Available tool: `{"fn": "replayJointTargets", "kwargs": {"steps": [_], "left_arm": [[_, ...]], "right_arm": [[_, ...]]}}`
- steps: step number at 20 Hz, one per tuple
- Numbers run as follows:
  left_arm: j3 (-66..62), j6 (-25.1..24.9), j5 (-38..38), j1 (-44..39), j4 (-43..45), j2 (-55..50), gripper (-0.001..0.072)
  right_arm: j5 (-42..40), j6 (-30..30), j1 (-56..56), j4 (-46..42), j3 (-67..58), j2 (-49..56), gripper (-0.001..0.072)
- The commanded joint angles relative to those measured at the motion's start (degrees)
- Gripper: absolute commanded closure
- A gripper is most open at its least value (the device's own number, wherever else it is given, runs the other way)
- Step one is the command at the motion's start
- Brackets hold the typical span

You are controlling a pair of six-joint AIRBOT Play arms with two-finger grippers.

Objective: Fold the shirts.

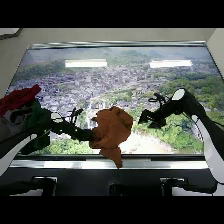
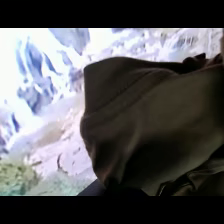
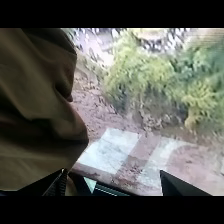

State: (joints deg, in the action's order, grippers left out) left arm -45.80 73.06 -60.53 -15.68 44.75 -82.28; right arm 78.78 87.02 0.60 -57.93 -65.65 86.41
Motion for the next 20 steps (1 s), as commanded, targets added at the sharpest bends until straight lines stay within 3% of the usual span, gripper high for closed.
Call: {"fn": "replayJointTargets", "kwargs": {"steps": [1,7,13,16,17,18,19,20], "left_arm": [[0.0,-1.8,0.2,-0.1,-0.8,-0.4,0.0676],[0.0,-2.6,0.2,-0.1,-0.8,-0.4,0.0677],[0.0,-2.6,0.2,-0.1,-0.8,-0.4,0.0676],[0.0,-2.6,0.2,-0.1,-0.8,-0.4,0.0677],[0.0,-2.6,0.2,-0.1,-0.8,-0.4,0.0676],[0.0,-2.6,0.2,-0.1,-0.8,-0.4,0.0676],[0.0,-2.6,0.1,-0.1,-0.8,-0.4,0.0676],[0.0,-2.6,0.1,-0.1,-0.8,-0.4,0.0677]], "right_arm": [[-0.6,-4.5,0.0,5.6,1.6,1.4,0.0009],[-6.6,-8.7,4.7,8.4,10.0,1.4,0.0008],[-14.7,-8.6,11.2,10.9,10.4,2.2,0.0011],[-16.5,-8.5,13.0,12.7,10.4,3.2,0.0051],[-17.4,-8.2,13.3,13.0,10.4,3.1,0.0118],[-17.7,-8.2,13.4,13.6,10.4,3.1,0.0366],[-18.0,-8.2,13.4,13.8,10.3,3.1,0.057],[-18.3,-8.3,13.3,13.8,10.3,2.9,0.0664]]}}
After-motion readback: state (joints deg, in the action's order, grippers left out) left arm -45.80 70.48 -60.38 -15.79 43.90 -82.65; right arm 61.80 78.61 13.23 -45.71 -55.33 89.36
